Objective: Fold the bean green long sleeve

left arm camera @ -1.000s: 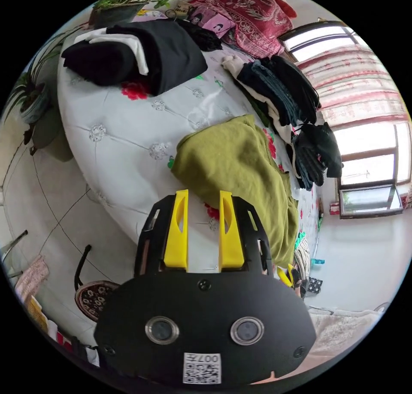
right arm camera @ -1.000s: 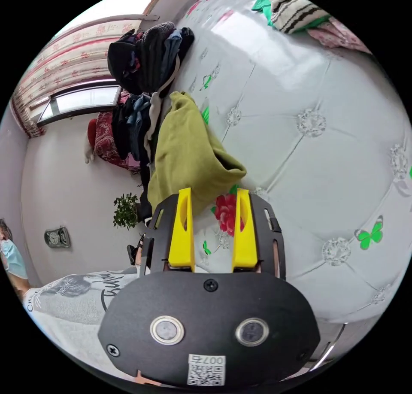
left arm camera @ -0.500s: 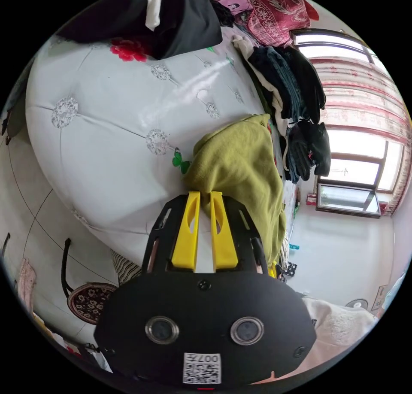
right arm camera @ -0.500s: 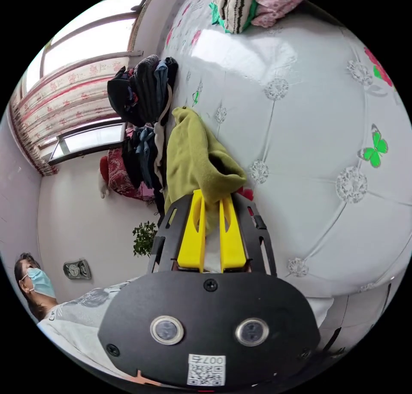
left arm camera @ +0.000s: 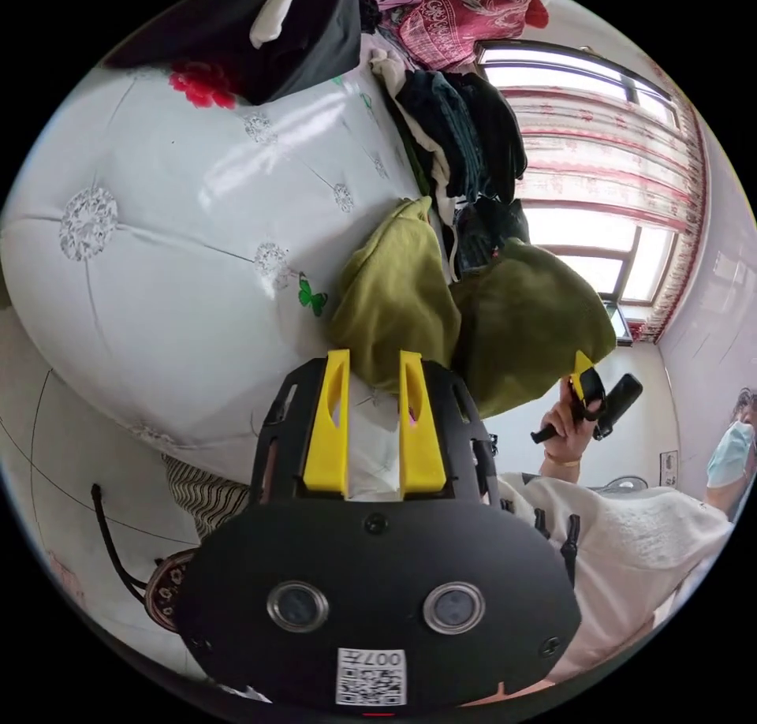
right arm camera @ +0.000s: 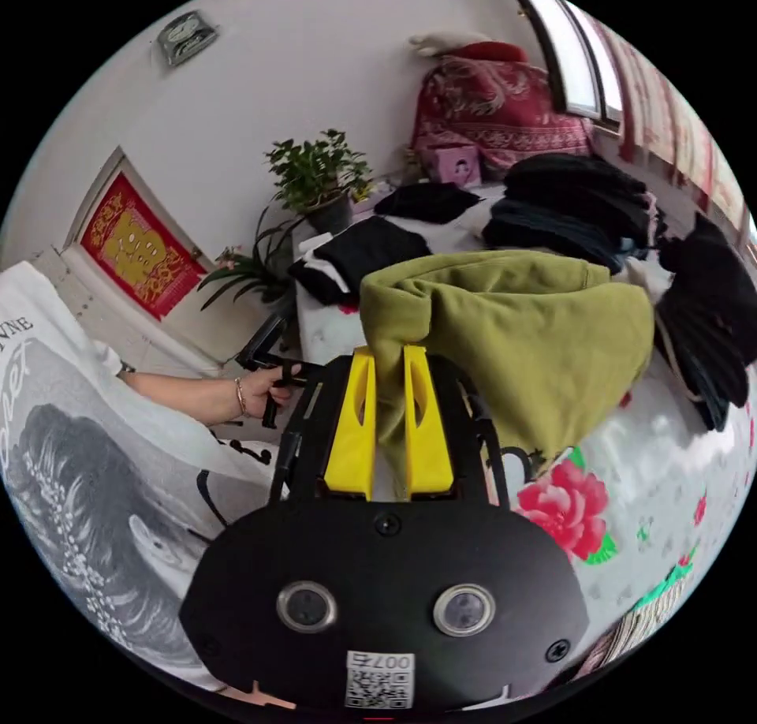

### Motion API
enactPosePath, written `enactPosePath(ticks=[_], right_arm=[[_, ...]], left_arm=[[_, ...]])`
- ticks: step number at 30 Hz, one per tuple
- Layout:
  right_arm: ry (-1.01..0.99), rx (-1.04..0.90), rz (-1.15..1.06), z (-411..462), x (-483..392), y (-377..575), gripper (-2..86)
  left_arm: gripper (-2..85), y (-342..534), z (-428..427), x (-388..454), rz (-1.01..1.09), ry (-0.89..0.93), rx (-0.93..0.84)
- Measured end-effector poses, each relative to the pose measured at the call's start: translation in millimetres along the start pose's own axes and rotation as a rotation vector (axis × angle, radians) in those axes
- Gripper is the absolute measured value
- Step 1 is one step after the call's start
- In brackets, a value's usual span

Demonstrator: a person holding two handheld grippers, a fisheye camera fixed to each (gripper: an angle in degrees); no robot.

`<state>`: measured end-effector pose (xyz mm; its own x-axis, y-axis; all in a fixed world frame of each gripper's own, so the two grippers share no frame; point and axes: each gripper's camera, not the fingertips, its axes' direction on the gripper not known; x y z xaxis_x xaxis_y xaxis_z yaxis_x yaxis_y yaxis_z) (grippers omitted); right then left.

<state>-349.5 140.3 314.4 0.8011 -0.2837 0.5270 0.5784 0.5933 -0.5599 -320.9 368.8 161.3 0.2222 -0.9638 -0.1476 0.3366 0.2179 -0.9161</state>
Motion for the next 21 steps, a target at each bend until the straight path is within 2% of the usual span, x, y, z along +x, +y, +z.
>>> enactPosePath(ticks=[1, 3, 5, 8, 10, 12, 15, 18, 21], right_arm=[[-0.05, -0.035, -0.007, 21.7, 0.4, -5.5, 5.9], [-0.189, -0.252, 0.035, 109.7, 12.9, -14.5, 6.8], [-0.248, -0.347, 0.122, 139.2, 28.5, -11.1, 7.3], [-0.289, -0.184, 0.195, 99.8, 58.0, -2.6, 8.2], [-0.204, -0.057, 0.258, 62.9, 84.7, 11.4, 8.8], [-0.079, 0.062, 0.45, 24.9, 136.0, 48.1, 9.8], [-0.113, 0.152, 0.774, 5.6, 204.4, 112.0, 11.2], [-0.174, 0.208, 0.966, 11.6, 242.6, 159.6, 12.3], [-0.233, 0.201, 1.052, 33.9, 265.1, 179.7, 12.9]], left_arm=[[10.3, 2.3, -6.4, -4.5, 0.005, 0.019, -0.001], [11.5, 5.0, -13.9, -10.2, 0.012, 0.037, -0.012], [12.8, 7.1, -20.0, -13.8, 0.018, 0.067, -0.023], [15.3, 10.3, -27.9, -16.1, 0.039, 0.112, -0.048], [17.0, 10.5, -32.6, -16.2, 0.046, 0.129, -0.066], [18.2, 7.4, -34.8, -13.6, 0.051, 0.142, -0.077], [20.4, -2.7, -34.8, -4.9, 0.072, 0.148, -0.102], [21.7, -12.2, -29.8, 3.3, 0.095, 0.11, -0.157], [22.0, -12.1, -30.0, 8.3, 0.101, 0.09, -0.175]])
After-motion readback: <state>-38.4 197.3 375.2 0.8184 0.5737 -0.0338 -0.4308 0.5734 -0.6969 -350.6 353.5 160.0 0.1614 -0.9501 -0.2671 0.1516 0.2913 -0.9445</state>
